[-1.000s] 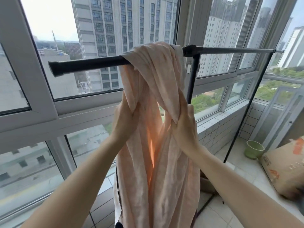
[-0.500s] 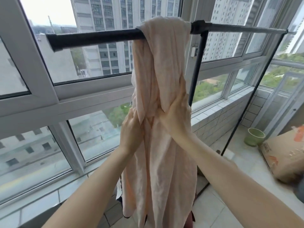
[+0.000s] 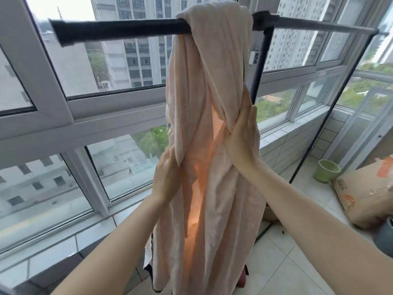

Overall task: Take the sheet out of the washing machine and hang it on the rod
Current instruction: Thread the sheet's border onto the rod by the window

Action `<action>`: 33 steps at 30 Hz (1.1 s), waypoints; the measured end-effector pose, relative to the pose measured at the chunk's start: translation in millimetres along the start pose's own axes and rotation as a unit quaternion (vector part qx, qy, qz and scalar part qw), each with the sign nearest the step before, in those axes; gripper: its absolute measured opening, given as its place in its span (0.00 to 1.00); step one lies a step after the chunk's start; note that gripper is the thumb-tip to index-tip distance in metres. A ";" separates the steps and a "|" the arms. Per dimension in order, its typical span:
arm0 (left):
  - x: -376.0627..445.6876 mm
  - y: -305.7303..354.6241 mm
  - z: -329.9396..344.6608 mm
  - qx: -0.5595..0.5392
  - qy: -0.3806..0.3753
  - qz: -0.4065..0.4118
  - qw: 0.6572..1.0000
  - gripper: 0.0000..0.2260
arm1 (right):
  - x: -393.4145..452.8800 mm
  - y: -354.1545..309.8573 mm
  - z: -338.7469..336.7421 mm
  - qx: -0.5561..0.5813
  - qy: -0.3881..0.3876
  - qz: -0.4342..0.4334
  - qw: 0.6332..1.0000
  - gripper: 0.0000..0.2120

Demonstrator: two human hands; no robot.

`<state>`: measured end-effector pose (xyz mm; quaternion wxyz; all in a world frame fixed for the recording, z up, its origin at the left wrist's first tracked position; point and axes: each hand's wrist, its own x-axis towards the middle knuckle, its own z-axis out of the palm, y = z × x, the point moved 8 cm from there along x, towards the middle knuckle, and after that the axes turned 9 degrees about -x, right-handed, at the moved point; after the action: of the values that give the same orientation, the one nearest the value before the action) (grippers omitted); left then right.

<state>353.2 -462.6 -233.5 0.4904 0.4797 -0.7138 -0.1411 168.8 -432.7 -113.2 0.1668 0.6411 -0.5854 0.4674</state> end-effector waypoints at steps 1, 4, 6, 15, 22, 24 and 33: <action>1.1 1.8 -0.4 -0.011 0.012 -0.009 1.000 0.26 | -6.0 0.2 4.2 0.002 -0.013 0.004 1.000 0.40; 2.9 19.4 -9.0 -0.116 0.034 -0.001 0.993 0.32 | -26.3 5.4 14.9 0.010 -0.045 0.024 0.999 0.41; 12.6 40.1 -19.1 -0.207 0.047 0.021 0.977 0.38 | -36.1 10.6 20.9 0.023 -0.065 0.035 0.997 0.43; 52.4 86.1 -43.5 -0.168 0.107 0.133 0.971 0.32 | -87.3 26.6 57.6 0.153 -0.160 0.143 0.965 0.45; 51.8 55.5 -34.1 -0.105 0.095 0.119 0.983 0.34 | -69.6 31.2 52.1 0.179 -0.115 0.110 0.971 0.35; 46.1 45.6 -27.8 -0.094 0.074 0.110 0.987 0.34 | -52.9 29.0 41.0 0.170 -0.079 0.095 0.978 0.33; 20.7 17.7 -10.7 -0.070 0.038 0.050 0.996 0.33 | -36.4 10.0 28.3 0.074 -0.033 0.066 0.994 0.39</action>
<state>351.2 -467.9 -204.8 0.5557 0.4127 -0.7065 -0.1475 175.6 -435.1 -159.8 0.0679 0.6269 -0.5951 0.4982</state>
